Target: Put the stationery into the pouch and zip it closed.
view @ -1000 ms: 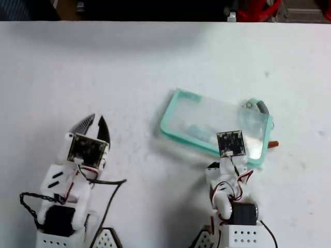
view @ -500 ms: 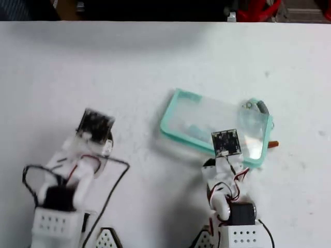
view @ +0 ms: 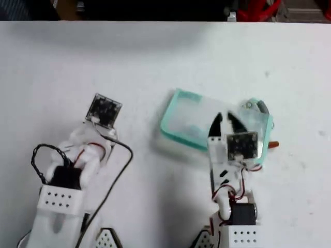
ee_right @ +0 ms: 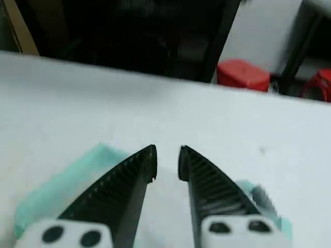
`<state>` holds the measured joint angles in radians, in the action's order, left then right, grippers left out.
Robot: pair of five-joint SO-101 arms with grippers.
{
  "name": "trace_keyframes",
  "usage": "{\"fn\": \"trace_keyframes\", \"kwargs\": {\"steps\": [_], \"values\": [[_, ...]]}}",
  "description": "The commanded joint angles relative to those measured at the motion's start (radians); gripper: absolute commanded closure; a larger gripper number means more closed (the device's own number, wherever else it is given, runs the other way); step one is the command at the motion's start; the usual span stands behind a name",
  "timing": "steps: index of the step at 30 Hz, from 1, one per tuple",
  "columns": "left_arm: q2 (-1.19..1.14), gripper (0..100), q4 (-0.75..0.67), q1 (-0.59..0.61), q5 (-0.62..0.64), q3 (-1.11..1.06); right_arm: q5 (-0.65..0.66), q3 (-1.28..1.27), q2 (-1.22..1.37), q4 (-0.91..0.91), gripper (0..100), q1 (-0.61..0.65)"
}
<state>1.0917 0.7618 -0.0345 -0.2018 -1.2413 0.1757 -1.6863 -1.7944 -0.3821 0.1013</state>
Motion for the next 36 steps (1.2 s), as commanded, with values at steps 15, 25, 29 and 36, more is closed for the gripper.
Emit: {"fn": "trace_keyframes", "kwargs": {"steps": [15,25,29,36], "values": [[0.36,92,-0.118,-0.004,0.008,-0.178,-0.026,0.19,0.001,-0.079,89.3,0.414],[0.426,92,-0.081,-0.004,0.003,-0.192,-0.066,0.47,0.189,-0.306,92.1,0.371],[0.427,92,-0.081,-0.004,0.005,-0.193,-0.068,0.617,0.53,-0.298,92.3,0.358],[0.427,92,-0.081,-0.004,0.005,-0.193,-0.072,0.913,1.056,-0.435,92.1,0.357]]}}
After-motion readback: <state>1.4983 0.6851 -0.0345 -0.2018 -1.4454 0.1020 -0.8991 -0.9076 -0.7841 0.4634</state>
